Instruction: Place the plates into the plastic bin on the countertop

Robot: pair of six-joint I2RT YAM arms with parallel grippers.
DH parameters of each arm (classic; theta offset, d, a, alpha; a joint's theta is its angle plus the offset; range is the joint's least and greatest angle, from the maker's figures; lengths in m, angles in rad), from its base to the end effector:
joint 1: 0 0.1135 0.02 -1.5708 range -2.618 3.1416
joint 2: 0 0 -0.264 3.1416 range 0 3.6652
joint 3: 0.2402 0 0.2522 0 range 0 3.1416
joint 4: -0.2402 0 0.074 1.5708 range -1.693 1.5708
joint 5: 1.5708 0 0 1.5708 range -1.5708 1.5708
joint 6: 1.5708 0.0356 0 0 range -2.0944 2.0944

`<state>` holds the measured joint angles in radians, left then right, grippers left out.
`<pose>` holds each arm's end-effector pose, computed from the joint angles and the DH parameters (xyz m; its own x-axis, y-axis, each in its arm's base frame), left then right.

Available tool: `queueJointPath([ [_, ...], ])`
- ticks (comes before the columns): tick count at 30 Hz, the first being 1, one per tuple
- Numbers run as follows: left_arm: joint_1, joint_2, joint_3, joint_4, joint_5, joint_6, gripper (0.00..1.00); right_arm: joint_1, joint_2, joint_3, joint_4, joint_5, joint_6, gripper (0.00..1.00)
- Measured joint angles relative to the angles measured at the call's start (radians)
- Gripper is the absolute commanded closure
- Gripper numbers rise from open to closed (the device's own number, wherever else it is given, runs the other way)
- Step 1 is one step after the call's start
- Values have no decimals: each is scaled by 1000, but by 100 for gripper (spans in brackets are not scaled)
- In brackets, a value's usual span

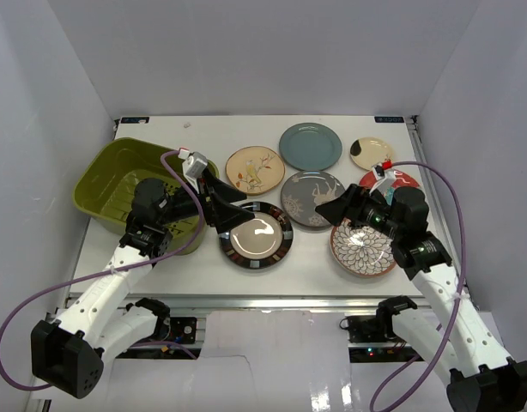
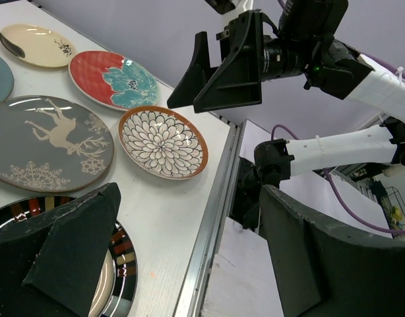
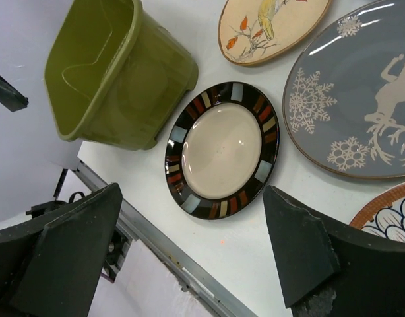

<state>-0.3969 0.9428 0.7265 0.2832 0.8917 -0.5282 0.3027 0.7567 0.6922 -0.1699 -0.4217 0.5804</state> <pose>0.1859 -0.1080 0.3396 -0.4300 -0.1630 -0.8880 0.8592 0.2281 -0.4579 0.1674 0.0675 0.3141 -0.5429 0.3546 -0.7612 -0.4237 0.6670 0.6129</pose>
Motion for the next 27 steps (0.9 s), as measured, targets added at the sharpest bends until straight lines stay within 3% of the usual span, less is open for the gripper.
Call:
queueJointPath([
  [4,0,0,0,1,0,-3,2,25,-31,-68,2,25,18,15],
  [6,0,0,0,2,0,-8,2,49,-30,-110,16,42,38,24],
  [14,0,0,0,9,0,-45,2,215,47,-168,38,177,94,30],
  [19,0,9,0,8,2,-68,2,311,126,-226,108,252,140,30],
  [27,-2,63,27,-53,2,-105,6,327,379,-323,396,257,246,17],
])
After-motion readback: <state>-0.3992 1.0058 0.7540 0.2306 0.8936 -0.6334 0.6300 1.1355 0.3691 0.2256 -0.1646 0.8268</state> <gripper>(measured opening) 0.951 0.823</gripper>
